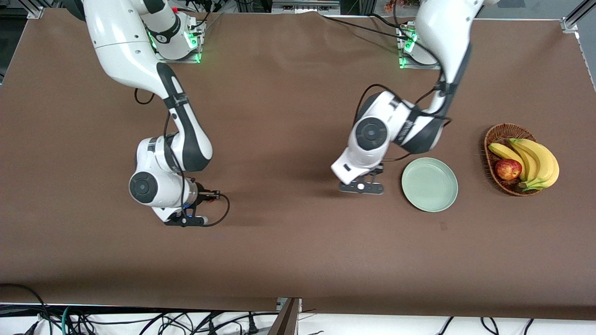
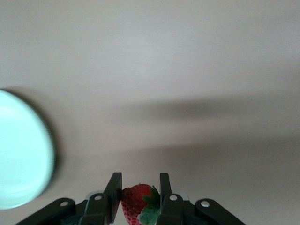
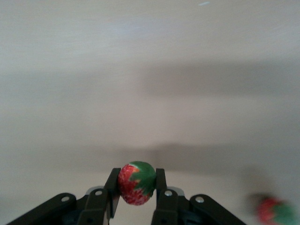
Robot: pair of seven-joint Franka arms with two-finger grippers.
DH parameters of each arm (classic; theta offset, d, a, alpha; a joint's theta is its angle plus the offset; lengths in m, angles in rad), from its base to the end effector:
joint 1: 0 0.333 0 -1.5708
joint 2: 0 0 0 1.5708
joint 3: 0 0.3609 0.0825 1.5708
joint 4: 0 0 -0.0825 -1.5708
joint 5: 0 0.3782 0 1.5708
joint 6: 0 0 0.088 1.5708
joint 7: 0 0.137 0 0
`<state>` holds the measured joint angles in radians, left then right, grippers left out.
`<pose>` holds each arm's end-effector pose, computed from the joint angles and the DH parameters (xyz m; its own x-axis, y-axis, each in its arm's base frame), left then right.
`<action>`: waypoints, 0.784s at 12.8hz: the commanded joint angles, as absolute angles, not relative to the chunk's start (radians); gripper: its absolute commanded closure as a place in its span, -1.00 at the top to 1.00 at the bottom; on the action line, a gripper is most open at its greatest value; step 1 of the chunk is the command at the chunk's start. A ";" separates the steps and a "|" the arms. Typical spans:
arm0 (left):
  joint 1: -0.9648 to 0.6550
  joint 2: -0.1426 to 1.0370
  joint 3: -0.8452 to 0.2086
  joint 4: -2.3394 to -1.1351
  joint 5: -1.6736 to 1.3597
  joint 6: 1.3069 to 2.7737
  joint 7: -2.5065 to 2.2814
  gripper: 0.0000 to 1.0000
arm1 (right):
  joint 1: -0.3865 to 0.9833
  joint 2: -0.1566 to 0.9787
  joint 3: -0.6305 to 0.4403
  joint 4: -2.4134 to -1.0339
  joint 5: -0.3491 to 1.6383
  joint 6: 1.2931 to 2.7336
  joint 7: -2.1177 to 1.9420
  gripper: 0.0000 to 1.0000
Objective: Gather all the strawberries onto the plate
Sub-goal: 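Drop the strawberry on the plate with the left gripper while the right gripper grasps another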
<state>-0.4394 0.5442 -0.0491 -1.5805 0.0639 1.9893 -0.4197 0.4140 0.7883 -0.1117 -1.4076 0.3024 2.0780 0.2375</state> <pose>0.6152 -0.3152 0.3230 0.9899 -0.0881 -0.1110 -0.0974 -0.9919 -0.0812 0.6965 0.2584 0.2318 0.9860 -0.0577 -0.1562 -0.0788 -0.9880 -0.1328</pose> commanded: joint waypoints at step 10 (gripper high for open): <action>-0.017 0.601 -0.058 -1.643 0.092 2.097 0.377 -0.84 | 0.867 0.936 -0.046 -1.316 0.269 2.575 1.034 -0.32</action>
<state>-0.0422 0.5660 -0.0412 -1.6318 0.0705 2.0370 0.3103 0.8569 0.8881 -0.0319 -1.3604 0.2917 2.5146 1.0157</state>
